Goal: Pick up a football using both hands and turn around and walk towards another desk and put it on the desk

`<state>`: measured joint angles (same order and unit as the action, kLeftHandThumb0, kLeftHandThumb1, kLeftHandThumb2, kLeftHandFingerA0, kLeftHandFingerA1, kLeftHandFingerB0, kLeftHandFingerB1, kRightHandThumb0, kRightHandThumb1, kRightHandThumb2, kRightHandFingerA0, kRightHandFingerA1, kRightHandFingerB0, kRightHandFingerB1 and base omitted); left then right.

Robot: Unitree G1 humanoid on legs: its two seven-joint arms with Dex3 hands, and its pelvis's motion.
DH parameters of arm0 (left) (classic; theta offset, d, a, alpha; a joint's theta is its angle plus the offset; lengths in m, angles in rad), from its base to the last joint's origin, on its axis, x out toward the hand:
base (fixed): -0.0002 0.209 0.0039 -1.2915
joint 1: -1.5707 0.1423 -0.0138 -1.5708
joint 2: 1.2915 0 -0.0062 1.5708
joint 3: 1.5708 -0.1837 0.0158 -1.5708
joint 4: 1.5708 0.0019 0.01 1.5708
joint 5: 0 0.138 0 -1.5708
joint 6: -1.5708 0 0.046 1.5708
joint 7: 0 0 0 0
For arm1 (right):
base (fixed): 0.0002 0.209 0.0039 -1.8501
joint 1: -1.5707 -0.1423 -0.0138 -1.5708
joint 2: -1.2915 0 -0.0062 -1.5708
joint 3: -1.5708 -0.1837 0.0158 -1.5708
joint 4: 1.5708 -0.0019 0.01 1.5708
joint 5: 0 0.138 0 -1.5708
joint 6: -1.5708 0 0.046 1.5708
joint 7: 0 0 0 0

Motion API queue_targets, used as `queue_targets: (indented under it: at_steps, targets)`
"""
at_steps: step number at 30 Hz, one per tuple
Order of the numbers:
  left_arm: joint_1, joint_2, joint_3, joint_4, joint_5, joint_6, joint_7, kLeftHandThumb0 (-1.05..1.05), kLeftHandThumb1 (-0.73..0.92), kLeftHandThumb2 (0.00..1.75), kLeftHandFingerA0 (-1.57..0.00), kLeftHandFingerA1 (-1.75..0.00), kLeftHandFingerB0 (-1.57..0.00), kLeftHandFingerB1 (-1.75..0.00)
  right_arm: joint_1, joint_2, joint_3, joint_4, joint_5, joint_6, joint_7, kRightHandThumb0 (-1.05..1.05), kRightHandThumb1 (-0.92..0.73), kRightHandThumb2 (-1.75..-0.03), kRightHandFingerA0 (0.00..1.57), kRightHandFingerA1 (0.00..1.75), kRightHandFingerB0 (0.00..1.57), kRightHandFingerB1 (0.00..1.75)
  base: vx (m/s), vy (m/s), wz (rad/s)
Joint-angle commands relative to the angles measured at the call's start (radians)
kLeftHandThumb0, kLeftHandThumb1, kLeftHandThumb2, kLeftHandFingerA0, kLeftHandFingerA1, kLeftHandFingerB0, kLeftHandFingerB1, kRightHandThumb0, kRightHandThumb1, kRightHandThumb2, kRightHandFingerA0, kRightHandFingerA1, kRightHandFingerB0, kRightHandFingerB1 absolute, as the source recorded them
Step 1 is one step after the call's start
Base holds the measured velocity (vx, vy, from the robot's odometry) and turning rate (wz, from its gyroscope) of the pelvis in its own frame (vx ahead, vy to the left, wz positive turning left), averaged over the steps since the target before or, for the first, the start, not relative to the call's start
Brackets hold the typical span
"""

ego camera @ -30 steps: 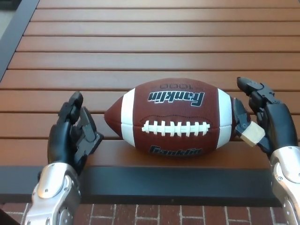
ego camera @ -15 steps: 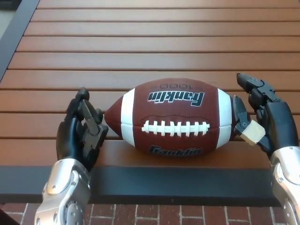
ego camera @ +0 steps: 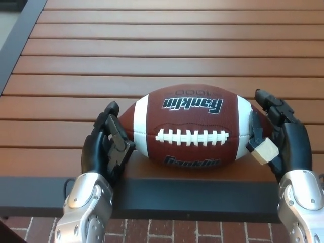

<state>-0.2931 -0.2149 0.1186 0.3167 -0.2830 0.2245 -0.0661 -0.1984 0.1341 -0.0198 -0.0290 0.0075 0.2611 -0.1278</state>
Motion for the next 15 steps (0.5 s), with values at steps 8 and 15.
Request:
queue_targets:
  at_steps: [8, 15]
  targets:
    - [-0.157, -0.044, -0.105, 0.114, 0.098, -0.004, 0.086, -0.91, 0.89, 1.32, -0.14, -0.6, 0.0, -0.28, -0.073, 0.119, 0.065, -0.048, 0.057, -0.087, 0.012, -0.8, -0.9, -0.68, 0.28, 0.38, 0.26, 0.29, 0.0, 0.0, 0.01]
    - [-0.146, -0.092, -0.142, 0.153, 0.17, -0.002, 0.241, -0.73, 0.92, 0.8, -0.22, -0.62, -0.04, -0.32, -0.048, 0.111, 0.098, -0.067, 0.089, -0.06, 0.074, -0.87, -0.77, -1.14, 0.04, 0.47, 0.03, 0.31, 0.0, 0.0, -0.01]
